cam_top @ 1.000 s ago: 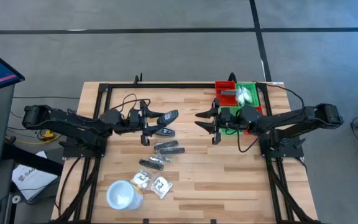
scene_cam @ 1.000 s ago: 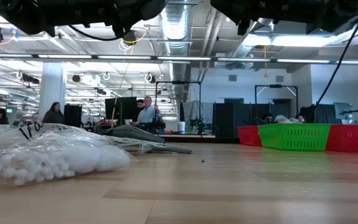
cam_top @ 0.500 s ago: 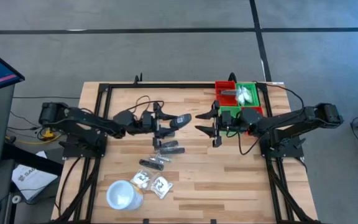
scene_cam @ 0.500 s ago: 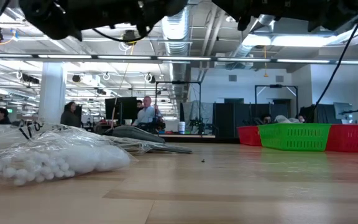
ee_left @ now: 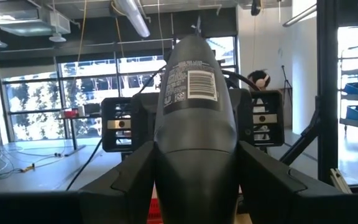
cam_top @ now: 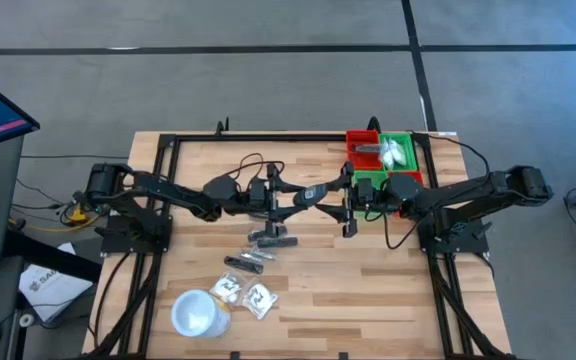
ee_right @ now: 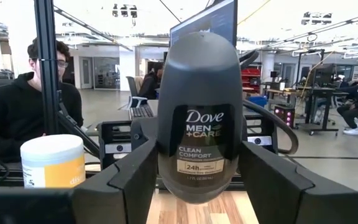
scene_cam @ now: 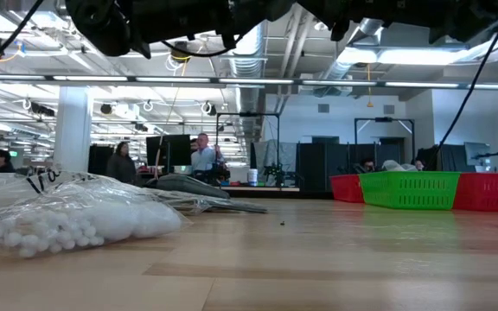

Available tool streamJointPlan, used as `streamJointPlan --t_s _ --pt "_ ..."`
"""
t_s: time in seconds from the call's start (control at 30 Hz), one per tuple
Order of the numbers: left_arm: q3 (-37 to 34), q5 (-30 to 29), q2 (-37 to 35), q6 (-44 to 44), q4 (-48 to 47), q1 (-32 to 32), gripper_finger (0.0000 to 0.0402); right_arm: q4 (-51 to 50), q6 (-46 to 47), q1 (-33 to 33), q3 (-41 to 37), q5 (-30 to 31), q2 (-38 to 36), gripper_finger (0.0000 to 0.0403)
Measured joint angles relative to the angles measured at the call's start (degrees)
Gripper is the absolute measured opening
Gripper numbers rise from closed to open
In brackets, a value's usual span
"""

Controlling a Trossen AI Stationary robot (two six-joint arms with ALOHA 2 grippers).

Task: Pick & Place Travel size toiletries
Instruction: Put the gray deodorant into the bottom red bin

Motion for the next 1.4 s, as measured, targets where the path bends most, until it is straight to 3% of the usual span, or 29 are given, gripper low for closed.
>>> streamJointPlan --t_s 0.27,0.6,1.4 --pt "0.72 0.16 0.17 0.23 -0.09 0.39 0.0186 1.02 -0.46 0.46 0.00 0.00 0.11 0.0220" --pt "6.30 1.97 5.69 -0.22 -0.13 0.63 0.0184 1.40 -0.59 0.44 -0.04 0.00 0.07 0.0229" --pt "6.48 4.34 5.82 -0.39 -0.16 0.61 0.0184 0.74 -2.24 0.26 0.07 -0.05 0.09 0.0235"
